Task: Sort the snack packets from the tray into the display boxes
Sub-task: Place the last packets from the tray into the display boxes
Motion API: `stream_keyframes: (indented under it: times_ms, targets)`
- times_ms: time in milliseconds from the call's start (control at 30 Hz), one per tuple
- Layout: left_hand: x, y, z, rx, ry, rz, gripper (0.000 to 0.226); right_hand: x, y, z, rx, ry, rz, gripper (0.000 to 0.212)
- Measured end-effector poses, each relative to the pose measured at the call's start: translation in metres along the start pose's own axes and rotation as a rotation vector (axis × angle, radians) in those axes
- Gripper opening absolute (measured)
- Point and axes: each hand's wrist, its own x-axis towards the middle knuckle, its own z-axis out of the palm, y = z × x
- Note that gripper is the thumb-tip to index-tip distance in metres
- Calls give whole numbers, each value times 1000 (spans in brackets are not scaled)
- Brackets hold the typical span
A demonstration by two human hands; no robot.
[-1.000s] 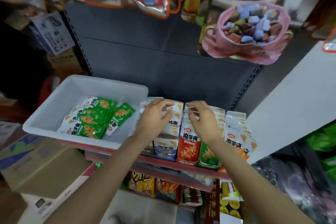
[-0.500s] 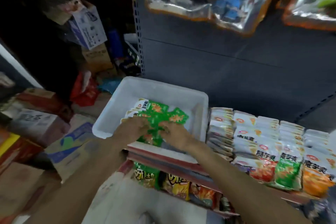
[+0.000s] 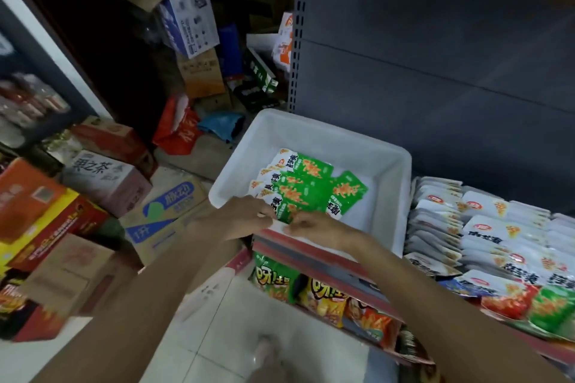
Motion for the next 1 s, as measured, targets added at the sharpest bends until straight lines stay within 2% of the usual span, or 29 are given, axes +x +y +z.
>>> stream_keyframes:
  times_ms: [67,167,300,400,467,533,600,700,767,900,933,1000]
  targets:
    - [-4,5,-3,-79,0,33,26,1,1,2,97,70,-58,20]
    - [-12,0,-2,-202,83,95,19,0,1,3,189,165,-136,20]
    - [-16,2,3,-310,221,111,15,-2,-2,7,176,261,-186,41]
    - [-15,9,6,-357,322,93,12,-5,-2,7,240,330,-199,44]
    - [-12,12,8,-308,341,87,13,-9,-3,4,330,371,-205,37]
    - [-9,10,9,-211,337,45,16,-14,-1,3,470,413,-190,19]
    - [-5,9,9,-228,351,11,9,-17,3,1,555,464,-181,9]
    - [-3,18,4,-270,421,10,9,-27,11,-6,605,556,-203,15]
    - [-1,30,-3,-411,440,11,22,-38,13,-14,649,602,-233,27]
    - [-2,70,-10,-907,427,-72,47,-71,18,-34,783,672,-288,21]
    - [-2,82,-10,-1015,416,-92,48,-81,22,-40,801,703,-316,22]
    - [-3,109,-9,-1096,457,-77,32,-103,30,-54,804,777,-355,24]
